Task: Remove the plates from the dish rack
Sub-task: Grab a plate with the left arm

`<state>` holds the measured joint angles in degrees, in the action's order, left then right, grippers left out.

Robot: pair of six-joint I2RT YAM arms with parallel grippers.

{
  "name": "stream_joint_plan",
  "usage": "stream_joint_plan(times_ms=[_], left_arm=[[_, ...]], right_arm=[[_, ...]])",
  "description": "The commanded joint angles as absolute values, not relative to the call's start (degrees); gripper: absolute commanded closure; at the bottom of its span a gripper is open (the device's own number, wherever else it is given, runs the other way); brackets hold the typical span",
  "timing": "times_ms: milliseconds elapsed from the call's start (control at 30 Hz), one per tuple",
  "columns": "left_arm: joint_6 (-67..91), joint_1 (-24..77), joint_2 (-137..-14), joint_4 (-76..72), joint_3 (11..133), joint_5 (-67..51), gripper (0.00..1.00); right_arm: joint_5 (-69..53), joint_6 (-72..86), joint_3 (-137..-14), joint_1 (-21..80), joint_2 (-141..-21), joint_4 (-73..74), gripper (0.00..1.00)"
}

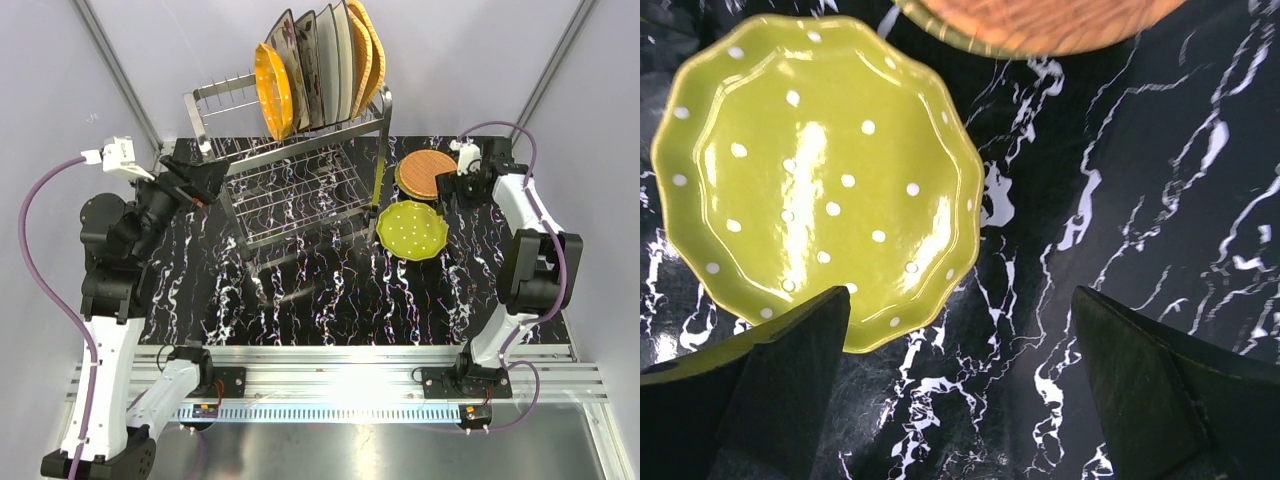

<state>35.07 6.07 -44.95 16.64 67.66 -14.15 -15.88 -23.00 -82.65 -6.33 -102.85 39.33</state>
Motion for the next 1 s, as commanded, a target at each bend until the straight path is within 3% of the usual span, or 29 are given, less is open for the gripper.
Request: stream_joint_plan(times_ms=[0,467,733,967], left_arm=[[36.4,6.0,-46.2,13.8,71.0,-16.3,0.01],[37.7,6.2,-55.4,15.7,81.2,-21.5,0.01],[36.4,9.3,-61.6,18.7,87.7,-19.0,0.01],[31.5,16.3,-68.2,24.4,96.9,-10.2,0.01]], right_arm=[[-16.0,-24.3,-86.0,-5.9,-98.5,39.4,0.00],[-25.1,-25.3,-85.0,-5.9,-87.6,36.7,0.00],[-30.3,-17.6,-81.5,-5.9,-81.0,26.5,0.00],[-40.6,-17.1,-84.0,-5.9,-82.3,30.4,0.00]])
